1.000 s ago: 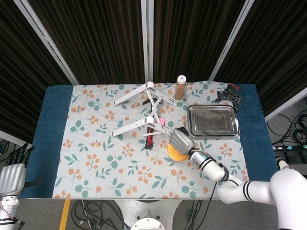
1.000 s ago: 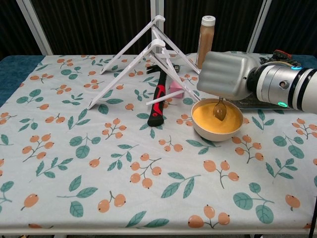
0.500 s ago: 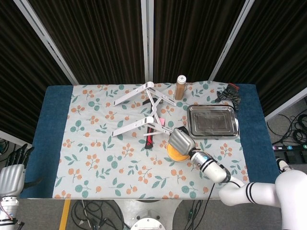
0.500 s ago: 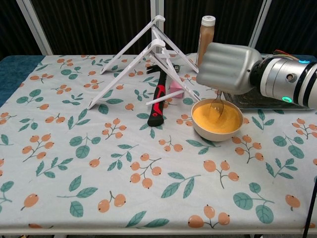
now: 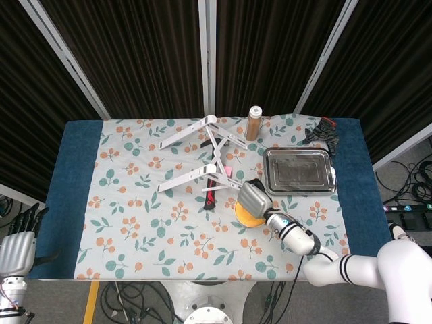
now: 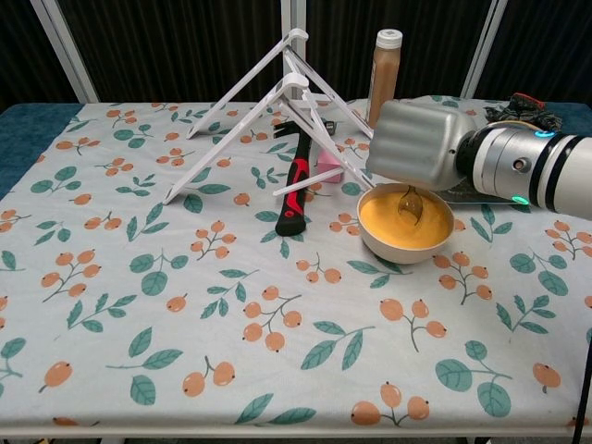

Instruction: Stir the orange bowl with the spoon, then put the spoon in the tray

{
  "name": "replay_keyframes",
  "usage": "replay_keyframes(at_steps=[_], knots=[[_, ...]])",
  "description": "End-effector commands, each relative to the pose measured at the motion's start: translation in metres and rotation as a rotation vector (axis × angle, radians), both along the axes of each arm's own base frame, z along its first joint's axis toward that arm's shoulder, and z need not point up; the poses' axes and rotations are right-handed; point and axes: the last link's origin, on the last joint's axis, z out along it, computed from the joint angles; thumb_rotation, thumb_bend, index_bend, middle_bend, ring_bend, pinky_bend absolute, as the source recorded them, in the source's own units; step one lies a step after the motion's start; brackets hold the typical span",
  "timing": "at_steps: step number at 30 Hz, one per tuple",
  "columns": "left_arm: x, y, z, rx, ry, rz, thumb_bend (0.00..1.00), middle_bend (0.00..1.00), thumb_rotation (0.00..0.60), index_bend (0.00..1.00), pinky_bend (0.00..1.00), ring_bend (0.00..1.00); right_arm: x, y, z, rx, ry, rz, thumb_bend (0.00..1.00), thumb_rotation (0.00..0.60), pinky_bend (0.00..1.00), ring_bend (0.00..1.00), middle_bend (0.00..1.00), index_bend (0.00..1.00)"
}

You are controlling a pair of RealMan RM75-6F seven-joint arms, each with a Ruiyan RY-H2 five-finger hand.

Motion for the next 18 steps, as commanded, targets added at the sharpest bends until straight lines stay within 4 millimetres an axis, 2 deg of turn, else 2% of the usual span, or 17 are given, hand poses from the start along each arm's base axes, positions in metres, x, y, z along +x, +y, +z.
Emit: replay_keyframes(at_steps=[1,7,18], knots=[[0.0,0.0,0.0,0.0,-0.001,0.0,0.07,0.08,0.6,0.16,0.09,0.04,0.005,0.003,-0.006,0.017,-0.015,0.01,0.37,0.6,1.0,1.0,0.99,0.69],[0.001,-0.001,0.001,0.004,0.001,-0.003,0.07,0.08,0.6,0.16,0.09,0.04,0.012,0.013,-0.006,0.047,-0.083,-0.004,0.37,0.6,1.0,1.0,0.99,0.7],[0.004,0.0,0.001,0.008,0.001,-0.021,0.07,0.08,0.6,0.16,0.09,0.04,-0.002,0.009,0.033,-0.02,-0.074,-0.014,0.37,0.6,1.0,1.0,0.99,0.7]])
